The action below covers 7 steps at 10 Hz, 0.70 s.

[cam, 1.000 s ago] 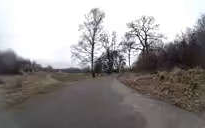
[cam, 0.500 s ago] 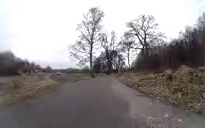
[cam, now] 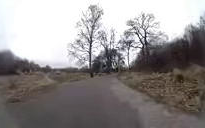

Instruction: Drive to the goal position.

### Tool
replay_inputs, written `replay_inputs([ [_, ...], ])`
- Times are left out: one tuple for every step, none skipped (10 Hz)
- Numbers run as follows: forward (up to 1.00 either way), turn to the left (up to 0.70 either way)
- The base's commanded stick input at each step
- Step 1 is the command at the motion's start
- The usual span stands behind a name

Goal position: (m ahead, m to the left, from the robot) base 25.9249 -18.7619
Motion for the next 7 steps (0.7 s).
replay_inputs([
  [1.0,0.0],
  [1.0,0.0],
  [1.0,0.2],
  [1.0,0.4],
  [1.0,0.4],
  [1.0,0.4],
  [1.0,0.29],
])
